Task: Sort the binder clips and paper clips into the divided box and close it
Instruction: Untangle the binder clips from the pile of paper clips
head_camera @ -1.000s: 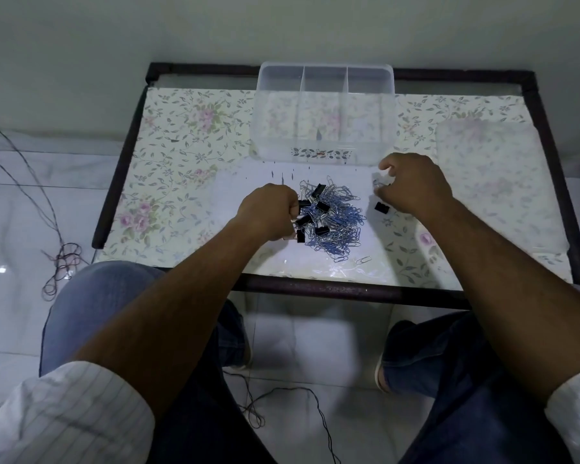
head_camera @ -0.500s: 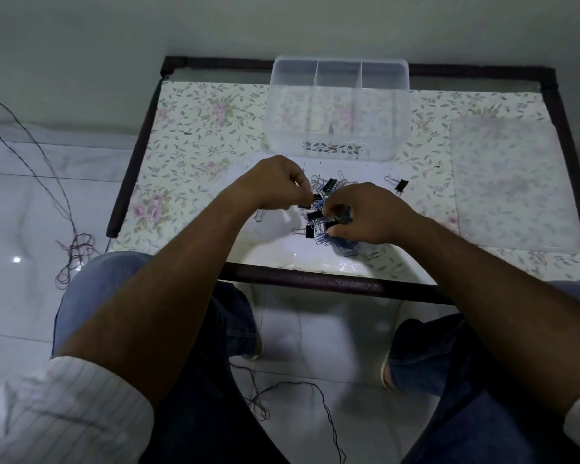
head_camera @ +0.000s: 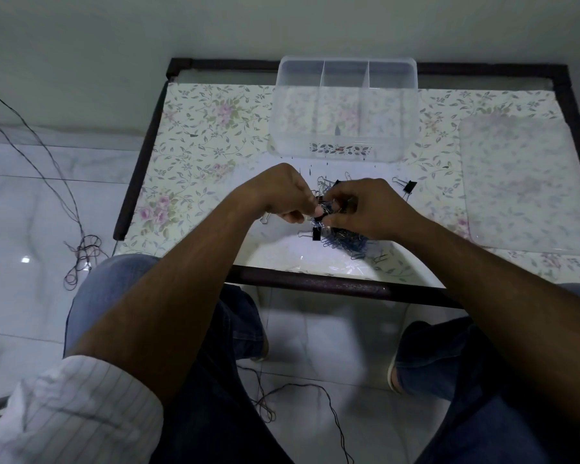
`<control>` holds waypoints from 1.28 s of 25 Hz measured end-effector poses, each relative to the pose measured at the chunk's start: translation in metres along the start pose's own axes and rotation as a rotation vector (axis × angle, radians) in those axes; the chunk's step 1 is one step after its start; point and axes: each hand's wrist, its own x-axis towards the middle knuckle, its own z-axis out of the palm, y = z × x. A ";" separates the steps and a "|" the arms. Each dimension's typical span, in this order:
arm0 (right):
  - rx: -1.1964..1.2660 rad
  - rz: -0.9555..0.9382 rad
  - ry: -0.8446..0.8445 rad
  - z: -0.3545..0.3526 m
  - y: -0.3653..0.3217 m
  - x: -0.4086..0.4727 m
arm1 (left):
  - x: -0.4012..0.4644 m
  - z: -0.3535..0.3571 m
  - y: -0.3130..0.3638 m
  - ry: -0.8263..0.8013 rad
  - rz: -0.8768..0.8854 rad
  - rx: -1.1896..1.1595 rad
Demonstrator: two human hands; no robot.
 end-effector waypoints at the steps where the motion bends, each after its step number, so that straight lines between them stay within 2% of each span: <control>1: 0.130 0.048 0.007 -0.001 -0.002 0.001 | 0.001 0.005 0.002 0.013 -0.006 -0.081; 4: 0.333 0.118 0.008 -0.005 -0.002 0.004 | 0.005 0.016 0.005 0.064 -0.030 -0.278; 8: 0.399 0.180 0.067 -0.011 0.002 0.008 | 0.008 0.019 0.007 0.075 -0.060 -0.408; 10: 0.330 0.204 0.108 -0.017 0.003 0.009 | 0.009 0.018 0.006 0.135 -0.061 -0.415; 14: -0.016 0.169 0.199 -0.027 0.011 0.009 | 0.013 0.025 -0.001 0.238 0.029 -0.340; 16: -0.037 0.160 0.234 -0.027 0.013 0.010 | 0.016 0.032 0.000 0.240 0.104 -0.286; 18: 0.013 0.161 0.271 -0.027 0.012 0.011 | 0.015 0.032 0.004 0.334 0.177 -0.145; 20: 0.089 0.144 0.288 -0.025 0.008 0.009 | 0.014 0.027 0.007 0.422 0.238 -0.132; 23: 0.233 0.087 0.272 -0.018 0.000 0.008 | 0.006 0.026 0.012 0.355 0.296 -0.249; 26: 0.445 0.102 0.240 -0.016 -0.005 0.010 | 0.000 0.018 0.015 0.381 0.300 -0.216; 28: 0.454 0.107 0.216 -0.019 -0.003 0.009 | -0.005 0.001 0.009 0.407 0.217 -0.113; 30: 0.194 0.070 0.178 -0.019 0.004 0.006 | -0.003 -0.016 -0.006 0.384 0.123 0.124; 32: -0.074 0.028 0.065 -0.012 0.006 0.001 | 0.001 -0.020 -0.023 0.294 -0.030 0.410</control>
